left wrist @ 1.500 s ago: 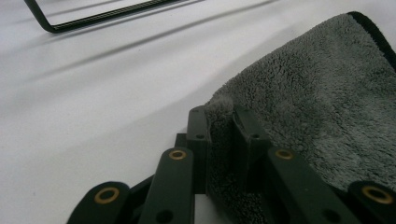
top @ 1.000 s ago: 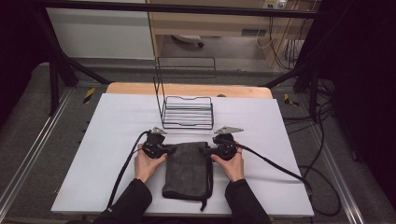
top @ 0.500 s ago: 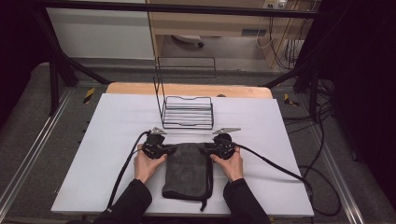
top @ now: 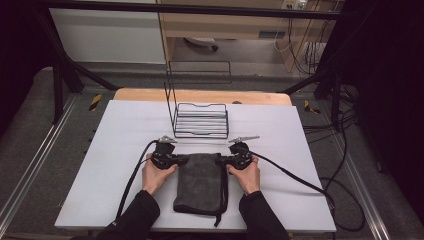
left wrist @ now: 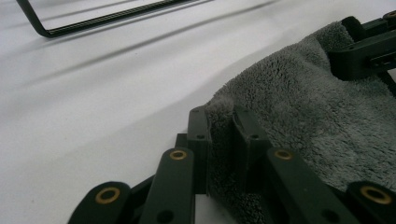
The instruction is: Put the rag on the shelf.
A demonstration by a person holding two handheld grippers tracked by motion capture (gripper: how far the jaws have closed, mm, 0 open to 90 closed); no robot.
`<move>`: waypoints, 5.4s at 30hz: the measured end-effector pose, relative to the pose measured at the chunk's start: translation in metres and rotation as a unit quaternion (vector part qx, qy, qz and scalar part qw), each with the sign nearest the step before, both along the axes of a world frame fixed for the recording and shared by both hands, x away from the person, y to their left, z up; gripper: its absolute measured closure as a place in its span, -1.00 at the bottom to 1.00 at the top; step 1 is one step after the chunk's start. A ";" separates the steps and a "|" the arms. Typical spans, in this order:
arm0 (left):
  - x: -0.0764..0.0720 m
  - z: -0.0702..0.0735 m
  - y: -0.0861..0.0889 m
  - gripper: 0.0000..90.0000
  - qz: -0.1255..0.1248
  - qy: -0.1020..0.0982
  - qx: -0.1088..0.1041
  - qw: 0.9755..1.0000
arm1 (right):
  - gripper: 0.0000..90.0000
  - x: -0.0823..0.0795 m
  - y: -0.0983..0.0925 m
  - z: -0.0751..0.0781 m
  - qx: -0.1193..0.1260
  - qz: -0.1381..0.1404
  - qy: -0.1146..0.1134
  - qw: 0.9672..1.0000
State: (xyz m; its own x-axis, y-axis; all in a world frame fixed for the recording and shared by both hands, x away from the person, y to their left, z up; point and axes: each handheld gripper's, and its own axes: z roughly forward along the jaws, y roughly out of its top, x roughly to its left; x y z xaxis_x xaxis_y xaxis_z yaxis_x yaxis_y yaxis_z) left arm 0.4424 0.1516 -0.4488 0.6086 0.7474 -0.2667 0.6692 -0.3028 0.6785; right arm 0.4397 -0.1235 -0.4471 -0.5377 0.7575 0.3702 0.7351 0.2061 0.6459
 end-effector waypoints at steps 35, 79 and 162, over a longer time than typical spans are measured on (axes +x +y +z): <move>-0.045 0.077 0.021 0.78 -0.015 -0.132 -0.078 0.988 | 0.70 -0.046 -0.006 0.068 0.067 0.021 -0.145 0.987; -0.044 0.188 0.026 0.79 0.028 -0.301 -0.176 0.937 | 0.72 -0.058 0.003 0.185 0.110 -0.017 -0.357 0.927; 0.076 0.332 0.032 0.79 0.090 -0.384 -0.204 0.896 | 0.74 0.074 0.033 0.334 0.101 -0.074 -0.486 0.865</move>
State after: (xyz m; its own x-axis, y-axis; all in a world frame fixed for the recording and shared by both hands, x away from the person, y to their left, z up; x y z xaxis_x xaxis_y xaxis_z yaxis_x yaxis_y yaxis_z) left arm 0.5180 0.1832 -0.1172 0.6095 0.7872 -0.0940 -0.0303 0.1416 0.9895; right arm 0.5136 -0.0908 -0.1128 -0.5727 0.8168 -0.0692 -0.1664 -0.0331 0.9855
